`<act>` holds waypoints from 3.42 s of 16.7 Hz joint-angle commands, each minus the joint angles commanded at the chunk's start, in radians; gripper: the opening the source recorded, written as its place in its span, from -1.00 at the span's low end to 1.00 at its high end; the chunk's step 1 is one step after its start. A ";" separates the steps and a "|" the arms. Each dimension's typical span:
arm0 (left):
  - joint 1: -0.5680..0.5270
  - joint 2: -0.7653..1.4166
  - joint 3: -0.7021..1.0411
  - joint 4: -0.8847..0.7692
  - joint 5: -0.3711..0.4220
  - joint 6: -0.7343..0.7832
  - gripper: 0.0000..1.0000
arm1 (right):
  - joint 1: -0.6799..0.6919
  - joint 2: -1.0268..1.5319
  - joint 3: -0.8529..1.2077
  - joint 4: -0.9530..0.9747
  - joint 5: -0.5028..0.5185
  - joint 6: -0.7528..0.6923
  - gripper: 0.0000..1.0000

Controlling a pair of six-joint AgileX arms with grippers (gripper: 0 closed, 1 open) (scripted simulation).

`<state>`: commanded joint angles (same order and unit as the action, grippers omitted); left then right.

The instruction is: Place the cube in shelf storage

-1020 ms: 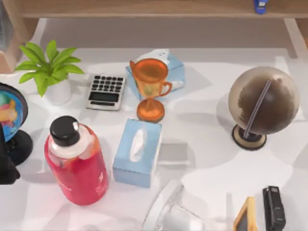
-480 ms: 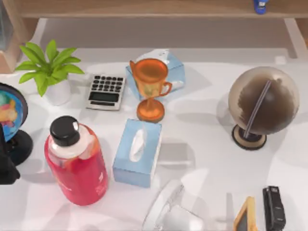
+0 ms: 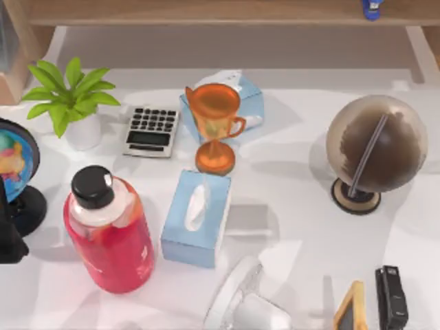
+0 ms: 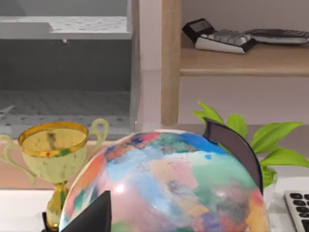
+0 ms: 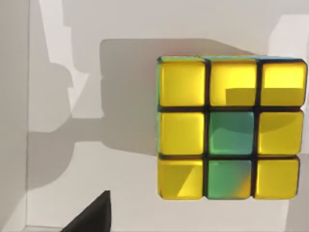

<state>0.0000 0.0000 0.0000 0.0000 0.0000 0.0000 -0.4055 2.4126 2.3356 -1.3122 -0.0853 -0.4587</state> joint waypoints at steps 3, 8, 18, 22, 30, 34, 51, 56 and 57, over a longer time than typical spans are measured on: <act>0.000 0.000 0.000 0.000 0.000 0.000 1.00 | 0.009 0.023 -0.020 0.040 0.002 0.004 1.00; 0.000 0.000 0.000 0.000 0.000 0.000 1.00 | 0.023 0.088 -0.072 0.159 0.006 0.020 1.00; 0.000 0.000 0.000 0.000 0.000 0.000 1.00 | 0.024 0.089 -0.072 0.160 0.006 0.020 -0.06; 0.000 0.000 0.000 0.000 0.000 0.000 1.00 | 0.024 0.089 -0.072 0.160 0.006 0.020 -0.66; 0.000 0.000 0.000 0.000 0.000 0.000 1.00 | 0.024 0.089 -0.072 0.160 0.006 0.020 -1.00; 0.000 0.000 0.000 0.000 0.000 0.000 1.00 | 0.020 0.085 -0.072 0.158 0.005 0.019 -1.00; 0.000 0.000 0.000 0.000 0.000 0.000 1.00 | 0.016 0.100 0.071 0.030 0.004 0.022 -1.00; 0.000 0.000 0.000 0.000 0.000 0.000 1.00 | 0.045 -0.035 -0.006 0.004 0.052 0.031 -1.00; 0.000 0.000 0.000 0.000 0.000 0.000 1.00 | 0.072 -0.091 -0.041 0.005 0.066 0.037 -1.00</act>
<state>0.0000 0.0000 0.0000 0.0000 0.0000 0.0000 -0.3337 2.3211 2.2949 -1.3076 -0.0189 -0.4212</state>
